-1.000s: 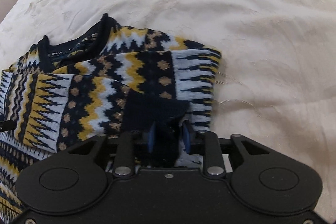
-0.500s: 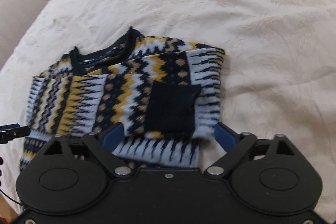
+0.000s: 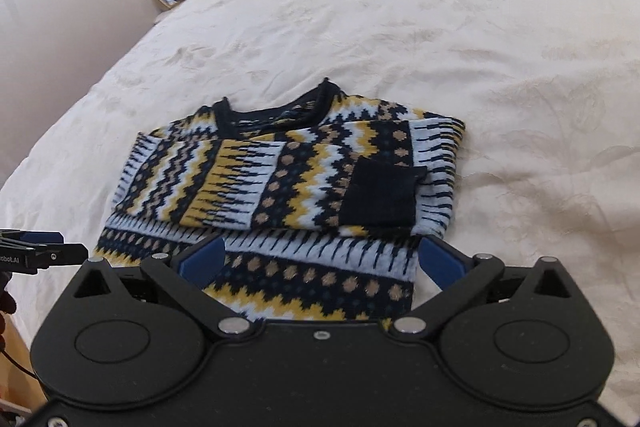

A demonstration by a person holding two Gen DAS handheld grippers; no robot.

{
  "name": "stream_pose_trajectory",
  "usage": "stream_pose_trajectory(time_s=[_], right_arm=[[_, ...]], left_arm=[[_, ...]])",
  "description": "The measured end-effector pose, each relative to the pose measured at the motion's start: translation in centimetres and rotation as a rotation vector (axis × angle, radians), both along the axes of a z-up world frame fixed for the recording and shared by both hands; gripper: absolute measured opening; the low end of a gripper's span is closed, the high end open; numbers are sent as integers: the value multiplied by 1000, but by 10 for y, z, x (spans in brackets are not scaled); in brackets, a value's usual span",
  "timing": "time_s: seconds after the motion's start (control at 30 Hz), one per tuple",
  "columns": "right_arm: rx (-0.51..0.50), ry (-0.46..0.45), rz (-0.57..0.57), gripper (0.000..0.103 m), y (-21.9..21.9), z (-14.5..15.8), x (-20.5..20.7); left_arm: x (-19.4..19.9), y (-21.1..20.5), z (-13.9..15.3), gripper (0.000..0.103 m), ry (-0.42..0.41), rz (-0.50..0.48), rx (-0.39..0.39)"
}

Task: Fold small clothes
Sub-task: 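Pinch the dark pocket with the right gripper and adjust the fold, then move both grippers open to the sweater hem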

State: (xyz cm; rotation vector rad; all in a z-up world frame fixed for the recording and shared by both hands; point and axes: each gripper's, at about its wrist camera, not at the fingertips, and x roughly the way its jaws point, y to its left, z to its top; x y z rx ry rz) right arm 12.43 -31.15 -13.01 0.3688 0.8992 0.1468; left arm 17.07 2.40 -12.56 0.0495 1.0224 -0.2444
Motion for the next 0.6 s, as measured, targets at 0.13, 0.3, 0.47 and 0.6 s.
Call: stream_pose_trajectory(time_s=[0.13,0.3,0.47,0.6], right_arm=[[-3,-41,34,103,5,5,-14],[11,-100,73,103,14,17,-36],[-4,-143,90,103,34,31,-60],[0,-173,45,103,49,44,-87]], left_arm=[[-20,-5,14,102,-51,17,25],[-41,-12,32,102,-153,22,97],[-56,-16,38,102,-205,28,190],[-75,-12,39,101,-229,-14,193]])
